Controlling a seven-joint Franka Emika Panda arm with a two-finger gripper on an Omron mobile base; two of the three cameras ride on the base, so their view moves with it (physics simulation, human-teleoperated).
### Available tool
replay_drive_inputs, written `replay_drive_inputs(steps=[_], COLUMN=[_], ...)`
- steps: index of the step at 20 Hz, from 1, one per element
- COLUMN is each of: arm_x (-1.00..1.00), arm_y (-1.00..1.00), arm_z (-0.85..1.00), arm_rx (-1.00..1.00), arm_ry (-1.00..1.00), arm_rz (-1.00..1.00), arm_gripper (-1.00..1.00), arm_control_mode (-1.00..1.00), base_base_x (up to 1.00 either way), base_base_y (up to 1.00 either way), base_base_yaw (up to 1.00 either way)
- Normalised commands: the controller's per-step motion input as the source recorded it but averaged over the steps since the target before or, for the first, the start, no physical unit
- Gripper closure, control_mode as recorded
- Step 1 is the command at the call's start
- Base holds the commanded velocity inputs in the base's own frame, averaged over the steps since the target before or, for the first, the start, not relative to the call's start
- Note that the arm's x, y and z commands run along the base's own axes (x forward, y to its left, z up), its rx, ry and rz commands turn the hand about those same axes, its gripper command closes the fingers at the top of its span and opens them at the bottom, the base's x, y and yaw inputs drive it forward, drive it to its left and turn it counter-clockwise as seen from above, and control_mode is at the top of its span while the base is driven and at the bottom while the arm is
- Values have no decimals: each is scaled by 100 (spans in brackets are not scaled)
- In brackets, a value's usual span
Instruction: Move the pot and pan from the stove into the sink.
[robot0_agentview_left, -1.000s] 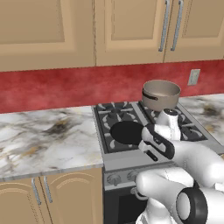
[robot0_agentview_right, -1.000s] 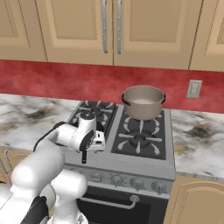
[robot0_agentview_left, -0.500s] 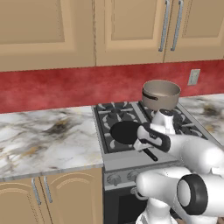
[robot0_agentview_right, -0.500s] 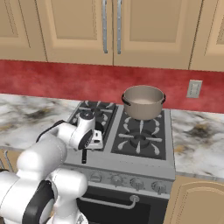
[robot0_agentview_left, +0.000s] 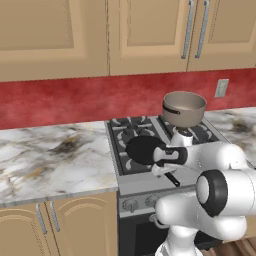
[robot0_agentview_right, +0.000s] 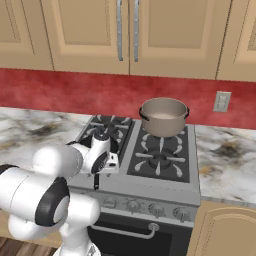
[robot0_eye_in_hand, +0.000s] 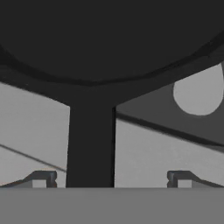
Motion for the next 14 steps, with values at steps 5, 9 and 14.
replay_drive_inputs(steps=[5,9,14], arm_x=[-16,0,0], arm_y=[0,0,0], arm_z=[-77,0,22], arm_rx=[-3,0,2], arm_ry=[-5,1,0], arm_rz=[0,0,-2], arm_gripper=[100,100,100], arm_control_mode=[-100,-100,-100], base_base_x=[0,0,0], base_base_y=[0,0,0], base_base_yaw=[0,0,0])
